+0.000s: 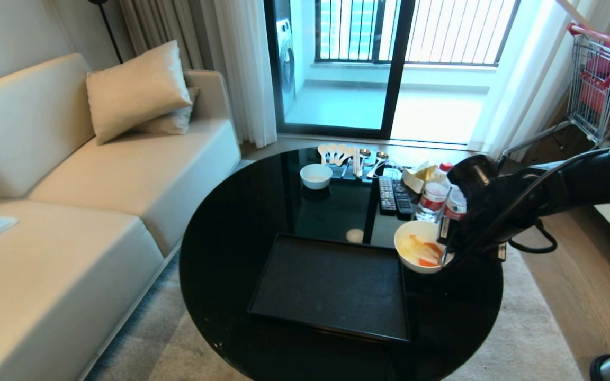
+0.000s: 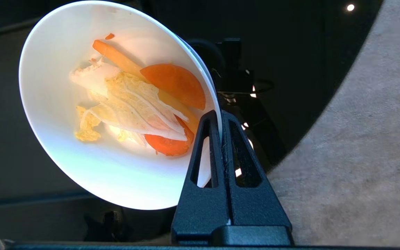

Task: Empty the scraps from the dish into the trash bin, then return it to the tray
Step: Move the bowl over the trash can

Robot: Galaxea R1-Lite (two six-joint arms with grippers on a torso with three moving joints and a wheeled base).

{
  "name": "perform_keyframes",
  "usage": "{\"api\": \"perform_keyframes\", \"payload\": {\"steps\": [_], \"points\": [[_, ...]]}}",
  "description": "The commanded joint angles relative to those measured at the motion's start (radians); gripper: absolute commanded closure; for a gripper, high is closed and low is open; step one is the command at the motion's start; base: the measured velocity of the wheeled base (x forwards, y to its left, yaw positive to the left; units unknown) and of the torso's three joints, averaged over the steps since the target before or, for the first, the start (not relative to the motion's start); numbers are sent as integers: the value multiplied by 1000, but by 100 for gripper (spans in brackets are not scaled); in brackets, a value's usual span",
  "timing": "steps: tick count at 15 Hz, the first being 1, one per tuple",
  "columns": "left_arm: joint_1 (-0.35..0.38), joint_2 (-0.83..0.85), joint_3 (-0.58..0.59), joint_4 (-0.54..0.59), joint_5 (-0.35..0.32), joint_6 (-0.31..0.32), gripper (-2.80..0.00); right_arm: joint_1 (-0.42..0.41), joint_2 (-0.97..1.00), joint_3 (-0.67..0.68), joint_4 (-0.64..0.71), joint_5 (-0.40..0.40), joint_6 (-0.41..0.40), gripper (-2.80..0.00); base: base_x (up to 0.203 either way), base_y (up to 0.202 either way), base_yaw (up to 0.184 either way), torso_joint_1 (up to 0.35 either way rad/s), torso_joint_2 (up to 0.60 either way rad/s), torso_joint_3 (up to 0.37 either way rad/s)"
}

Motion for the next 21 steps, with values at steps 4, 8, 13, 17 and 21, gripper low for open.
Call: {"api": "perform_keyframes", "payload": {"steps": [4,8,13,17,21], "points": [[0,0,0,0,1,-2,0,-12,-326,268,-6,-5,2,0,0,0,0,0,0,0],[0,0,0,0,1,0,0,-56,-515,477,-7,-82,2,0,0,0,0,0,0,0],[0,0,0,0,1,0,0,-84,-752,650,6,-120,1,0,0,0,0,0,0,0],[0,0,0,0,1,-2,0,-85,-848,717,61,-120,1,0,0,0,0,0,0,0],[0,0,0,0,1,-2,0,-85,-873,751,67,-119,3,0,0,0,0,0,0,0]]}}
